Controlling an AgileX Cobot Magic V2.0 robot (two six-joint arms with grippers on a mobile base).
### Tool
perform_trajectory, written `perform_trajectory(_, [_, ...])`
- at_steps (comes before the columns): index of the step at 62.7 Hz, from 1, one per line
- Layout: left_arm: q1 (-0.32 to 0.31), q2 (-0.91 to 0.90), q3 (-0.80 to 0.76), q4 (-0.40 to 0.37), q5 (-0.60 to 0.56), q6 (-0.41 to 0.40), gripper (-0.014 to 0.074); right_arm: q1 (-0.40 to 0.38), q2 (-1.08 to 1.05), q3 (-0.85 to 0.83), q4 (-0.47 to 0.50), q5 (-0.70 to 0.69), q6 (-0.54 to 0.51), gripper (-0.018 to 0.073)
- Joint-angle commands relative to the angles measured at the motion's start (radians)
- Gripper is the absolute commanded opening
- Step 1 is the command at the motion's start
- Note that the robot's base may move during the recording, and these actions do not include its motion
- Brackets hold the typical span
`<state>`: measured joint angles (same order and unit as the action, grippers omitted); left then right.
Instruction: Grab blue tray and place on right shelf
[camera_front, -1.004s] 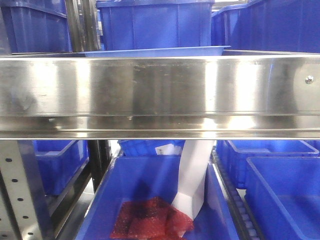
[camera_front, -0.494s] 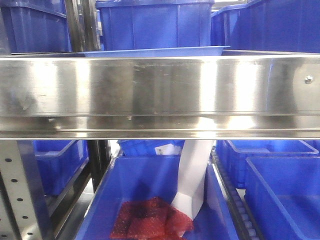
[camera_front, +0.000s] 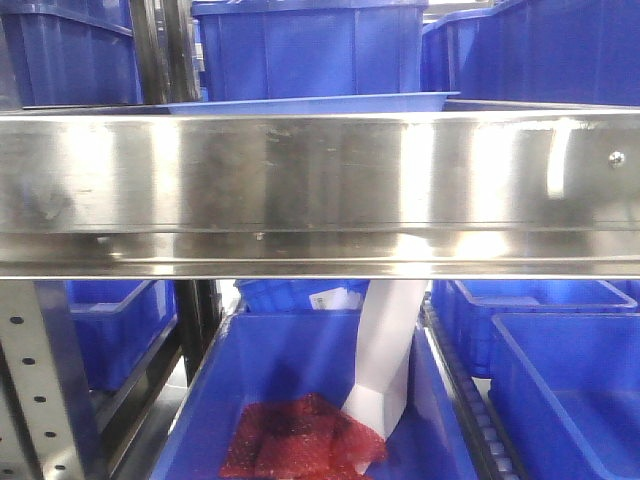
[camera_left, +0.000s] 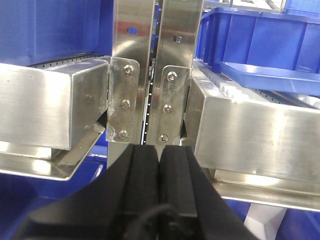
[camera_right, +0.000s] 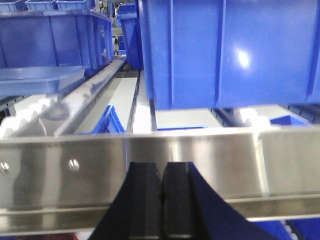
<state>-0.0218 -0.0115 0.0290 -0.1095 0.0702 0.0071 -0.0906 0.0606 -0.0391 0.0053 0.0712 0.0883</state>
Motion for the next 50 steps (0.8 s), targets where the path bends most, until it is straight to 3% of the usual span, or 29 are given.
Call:
perform_trajectory(1, [-0.001,-0.015,0.028,-0.005,-0.091,0.003,-0.0048,-0.008,-0.011,0.036,0.009,-0.2,-0.015,0.0056])
perform_trajectory(9, [-0.001,-0.015,0.028,-0.005,-0.091,0.003,-0.0048,-0.008,-0.097,0.044,-0.005,-0.141,-0.015,0.0056])
perform_trajectory(50, [-0.001,-0.014,0.028,-0.005,-0.091,0.003,-0.0048,-0.007,-0.09,0.044,-0.005,-0.131,-0.015,0.0056])
